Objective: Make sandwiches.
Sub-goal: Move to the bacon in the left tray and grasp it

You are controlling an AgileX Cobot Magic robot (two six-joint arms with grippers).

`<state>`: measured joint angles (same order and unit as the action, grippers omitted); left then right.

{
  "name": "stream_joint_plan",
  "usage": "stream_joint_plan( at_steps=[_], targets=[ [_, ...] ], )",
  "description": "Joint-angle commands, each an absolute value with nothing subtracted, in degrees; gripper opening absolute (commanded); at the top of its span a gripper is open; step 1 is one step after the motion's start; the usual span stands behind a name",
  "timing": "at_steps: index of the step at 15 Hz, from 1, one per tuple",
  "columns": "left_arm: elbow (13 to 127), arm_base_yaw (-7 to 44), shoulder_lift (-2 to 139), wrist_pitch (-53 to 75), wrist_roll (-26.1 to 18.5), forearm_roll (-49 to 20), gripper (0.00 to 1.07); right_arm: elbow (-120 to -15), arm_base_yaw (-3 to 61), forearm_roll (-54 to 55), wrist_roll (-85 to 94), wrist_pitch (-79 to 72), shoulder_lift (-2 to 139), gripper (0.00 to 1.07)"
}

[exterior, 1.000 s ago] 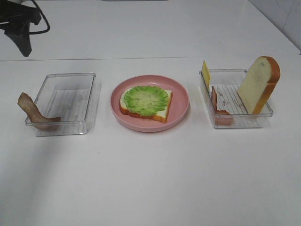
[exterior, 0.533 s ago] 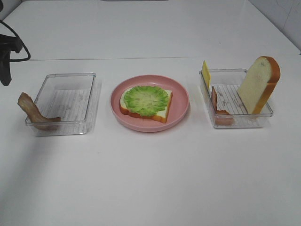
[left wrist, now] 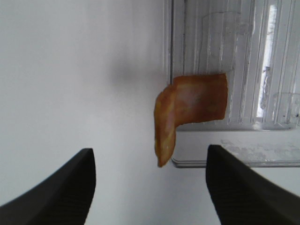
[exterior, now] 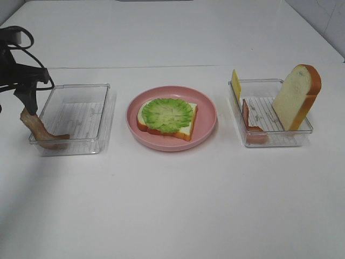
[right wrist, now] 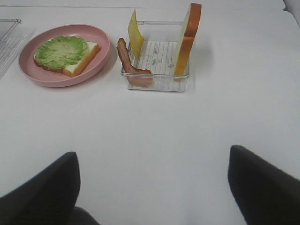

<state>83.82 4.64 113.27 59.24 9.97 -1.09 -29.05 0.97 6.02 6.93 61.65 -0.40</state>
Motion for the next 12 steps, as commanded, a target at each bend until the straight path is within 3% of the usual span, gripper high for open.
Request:
stream_joint_plan(
  at_steps=[1,7,12],
  targets=[
    [83.5,4.6,114.6,57.1,9.7,-2.0,0.62,-28.9,0.7,6.0,7.7,61.1,-1.0,0.81],
    [83.5,4.7,117.4,55.2,9.4,-3.0,0.56,-28.9,0.7,6.0,7.7,61.1,-1.0,0.81],
    [83.5,4.8,117.6,54.3,9.5,-3.4,0.23,-28.9,0.7,6.0,7.7,61.1,-1.0,0.81]
  ],
)
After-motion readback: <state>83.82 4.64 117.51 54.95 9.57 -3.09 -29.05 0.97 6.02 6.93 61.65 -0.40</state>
